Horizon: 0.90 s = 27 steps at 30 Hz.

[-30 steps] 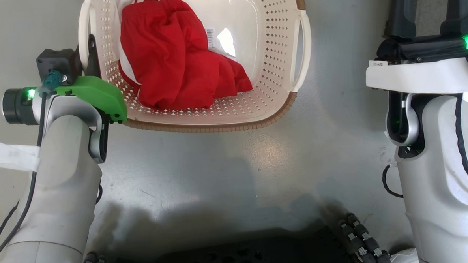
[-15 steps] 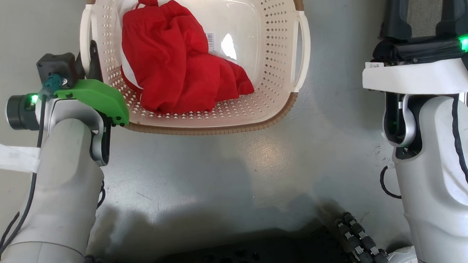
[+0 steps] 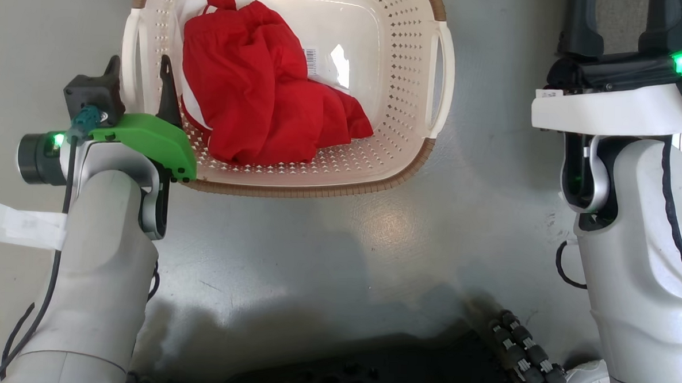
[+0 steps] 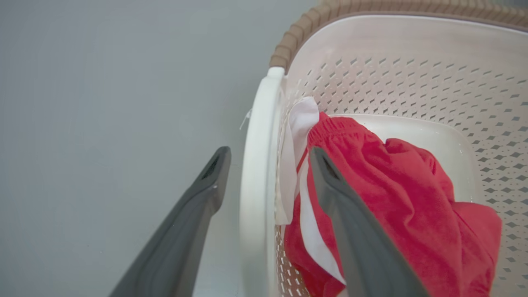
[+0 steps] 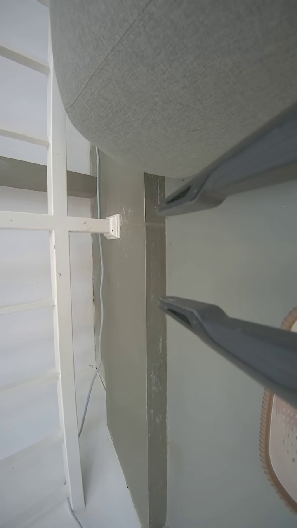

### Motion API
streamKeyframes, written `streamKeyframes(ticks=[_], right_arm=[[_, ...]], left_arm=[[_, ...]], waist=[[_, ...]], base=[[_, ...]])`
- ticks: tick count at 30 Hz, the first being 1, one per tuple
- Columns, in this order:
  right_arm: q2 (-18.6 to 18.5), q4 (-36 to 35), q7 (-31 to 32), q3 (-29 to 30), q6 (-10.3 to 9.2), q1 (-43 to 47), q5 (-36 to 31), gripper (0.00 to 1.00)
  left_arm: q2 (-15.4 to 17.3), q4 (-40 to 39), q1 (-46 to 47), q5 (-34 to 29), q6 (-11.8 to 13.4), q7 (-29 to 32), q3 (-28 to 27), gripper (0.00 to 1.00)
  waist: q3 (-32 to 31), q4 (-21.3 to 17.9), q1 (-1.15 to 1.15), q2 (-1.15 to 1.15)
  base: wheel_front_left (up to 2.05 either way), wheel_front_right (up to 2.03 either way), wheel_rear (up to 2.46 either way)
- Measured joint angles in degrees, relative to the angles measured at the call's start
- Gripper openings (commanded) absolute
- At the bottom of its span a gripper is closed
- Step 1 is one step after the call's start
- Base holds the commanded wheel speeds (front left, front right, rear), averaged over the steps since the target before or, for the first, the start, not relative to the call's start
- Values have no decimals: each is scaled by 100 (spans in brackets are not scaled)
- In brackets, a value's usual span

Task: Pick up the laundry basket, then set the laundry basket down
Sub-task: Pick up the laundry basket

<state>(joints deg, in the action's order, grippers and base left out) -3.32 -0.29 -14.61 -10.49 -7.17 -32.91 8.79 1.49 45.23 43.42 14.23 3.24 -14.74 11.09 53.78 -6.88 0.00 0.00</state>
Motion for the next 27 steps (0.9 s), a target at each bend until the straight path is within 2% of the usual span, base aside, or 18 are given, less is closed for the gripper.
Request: streamKeyframes(ticks=[18,27], right_arm=[[1,242,0,83,0,15,96,100],[2,399,0,85,0,296,138,100]], left_arm=[[16,-1183,-18,-252,24,1,-146,100],[38,-1957,-503,-416,-11,0,-338,100]], waist=[[-490,97,0,0],[-986,116,0,0]], base=[[0,0,0],[0,0,0]])
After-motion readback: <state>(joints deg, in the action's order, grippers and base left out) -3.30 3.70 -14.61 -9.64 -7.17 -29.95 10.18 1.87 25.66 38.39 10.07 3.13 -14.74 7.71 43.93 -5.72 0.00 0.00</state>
